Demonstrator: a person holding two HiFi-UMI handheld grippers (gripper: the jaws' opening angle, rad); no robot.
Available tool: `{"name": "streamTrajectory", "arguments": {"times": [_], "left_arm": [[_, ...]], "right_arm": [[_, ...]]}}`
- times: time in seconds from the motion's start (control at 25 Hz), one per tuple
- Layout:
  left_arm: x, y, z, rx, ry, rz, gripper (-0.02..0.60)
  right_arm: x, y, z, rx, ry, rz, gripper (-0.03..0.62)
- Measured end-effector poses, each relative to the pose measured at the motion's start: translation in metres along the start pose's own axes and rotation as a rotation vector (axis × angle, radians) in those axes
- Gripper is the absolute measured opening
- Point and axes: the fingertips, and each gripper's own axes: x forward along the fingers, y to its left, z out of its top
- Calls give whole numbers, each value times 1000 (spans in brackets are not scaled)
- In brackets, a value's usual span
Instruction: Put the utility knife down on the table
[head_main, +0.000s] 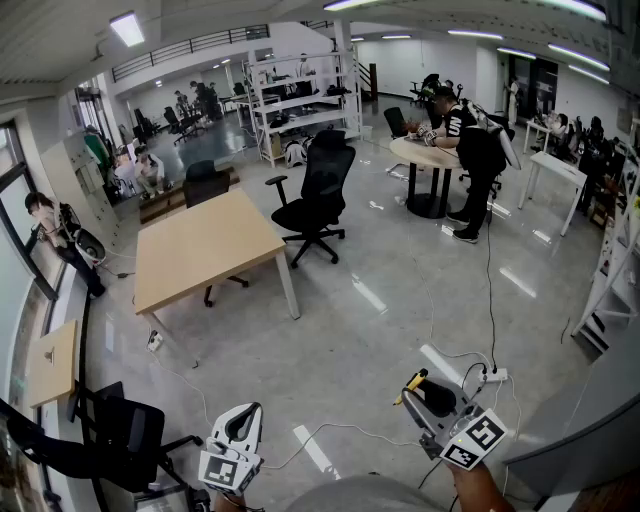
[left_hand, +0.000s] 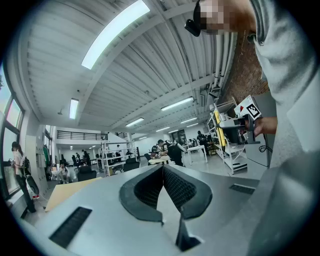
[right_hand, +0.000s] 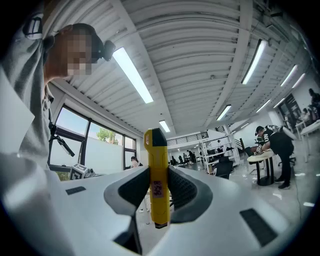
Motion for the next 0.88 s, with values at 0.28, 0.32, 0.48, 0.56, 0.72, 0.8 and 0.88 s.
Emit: {"name": "streamTrajectory", "arguments": {"times": [0.28, 0.32, 0.48, 0.56, 0.72, 0.8, 0.88], "left_arm": [[-21, 13, -7, -15, -3, -19, 5], [-22, 12, -6, -15, -7, -29, 5], [-22, 8, -8, -15, -1, -62, 5], [-21, 3, -7, -17, -21, -89, 5], [-21, -4, -11, -38, -46, -130, 5], [-20, -7, -12, -44, -58, -147, 5], [-21, -8, -13, -51, -59, -156, 5]], "right_arm": [[-2, 28, -4, -18, 2, -40, 117], [-5, 31, -4, -21, 4, -51, 117], [-15, 40, -7, -20, 9, -86, 117], [-20, 43, -8, -10, 9, -100, 117], [-26, 49, -7, 18, 1, -121, 117], [-29, 49, -7, 28, 0, -136, 117], [-31, 50, -9, 32, -1, -147, 117]]}}
